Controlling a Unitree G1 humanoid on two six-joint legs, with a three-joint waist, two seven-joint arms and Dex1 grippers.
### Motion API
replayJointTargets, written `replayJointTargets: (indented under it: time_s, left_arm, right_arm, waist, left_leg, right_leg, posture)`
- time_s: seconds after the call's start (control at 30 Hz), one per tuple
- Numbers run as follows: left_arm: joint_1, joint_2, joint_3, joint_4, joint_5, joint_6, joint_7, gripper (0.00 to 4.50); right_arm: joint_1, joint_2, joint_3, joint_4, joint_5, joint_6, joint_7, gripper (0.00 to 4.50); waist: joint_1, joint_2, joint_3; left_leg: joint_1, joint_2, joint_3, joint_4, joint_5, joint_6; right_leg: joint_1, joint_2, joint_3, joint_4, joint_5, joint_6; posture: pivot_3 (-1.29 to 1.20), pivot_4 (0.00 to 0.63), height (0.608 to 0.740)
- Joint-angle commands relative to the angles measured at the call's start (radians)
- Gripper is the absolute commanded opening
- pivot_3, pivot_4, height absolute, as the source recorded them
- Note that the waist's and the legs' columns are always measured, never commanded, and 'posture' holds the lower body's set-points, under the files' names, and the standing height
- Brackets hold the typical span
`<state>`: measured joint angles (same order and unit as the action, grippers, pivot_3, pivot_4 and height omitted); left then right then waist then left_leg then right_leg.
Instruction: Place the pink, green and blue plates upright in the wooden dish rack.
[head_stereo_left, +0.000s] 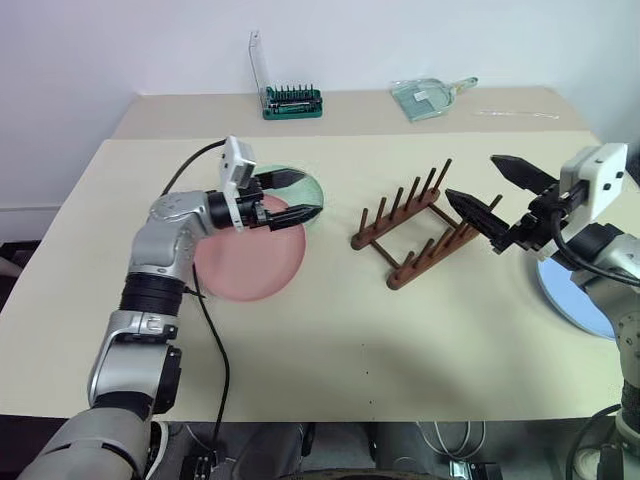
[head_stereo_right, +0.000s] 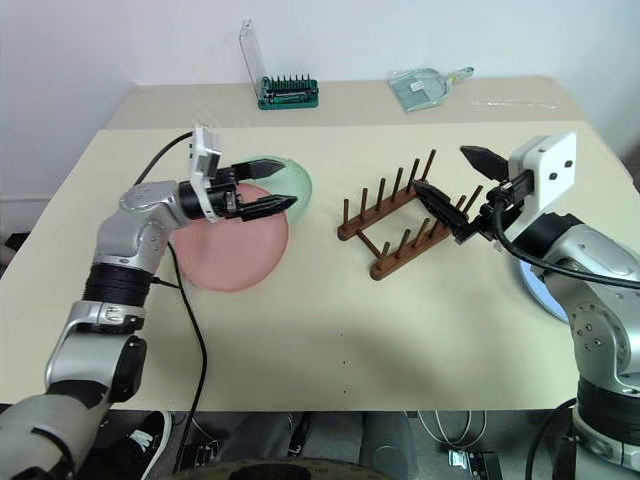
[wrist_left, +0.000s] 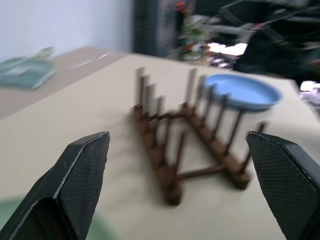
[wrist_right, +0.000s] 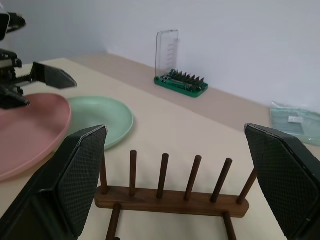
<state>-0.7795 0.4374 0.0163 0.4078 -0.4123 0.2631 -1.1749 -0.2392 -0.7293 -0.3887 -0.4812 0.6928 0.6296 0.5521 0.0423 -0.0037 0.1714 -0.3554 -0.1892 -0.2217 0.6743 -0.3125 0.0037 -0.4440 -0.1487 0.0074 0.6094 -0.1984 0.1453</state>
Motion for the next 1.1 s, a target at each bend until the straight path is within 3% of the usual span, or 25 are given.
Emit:
replayJointTargets:
  time_s: [0.03,0.33,1.1]
  left_arm:
    - [-0.004,0.005,0.006,-0.037,0.002,-0.026,-0.007,4.50]
    - [-0.013,-0.011,0.002,-0.042,0.002,-0.026,-0.008,4.50]
    - [-0.052,0.053,0.020,-0.082,0.003,-0.008,0.018,4.50]
  right_arm:
    - [-0.034,-0.016,0.012,0.004,-0.031,-0.046,0.014,4.49]
    - [-0.034,-0.016,0.009,0.008,-0.057,-0.074,0.031,4.49]
    - [-0.128,0.090,0.127,0.131,-0.158,-0.243,0.056,4.49]
  waist:
    - [0.002,0.000,0.000]
    - [-0.001,0.000,0.000]
    - [-0.002,0.000,0.000]
  left_leg:
    - [0.000,0.000,0.000,0.000,0.000,0.000]
    - [0.000,0.000,0.000,0.000,0.001,-0.001]
    - [0.000,0.000,0.001,-0.001,0.001,-0.002]
  right_leg:
    - [0.000,0.000,0.000,0.000,0.000,0.000]
    - [0.000,0.000,0.000,0.000,0.000,0.000]
    - [0.000,0.000,0.001,0.000,0.000,0.000]
  posture:
    - [0.00,0.150,0.740]
    - [0.00,0.150,0.740]
    - [0.00,0.150,0.740]
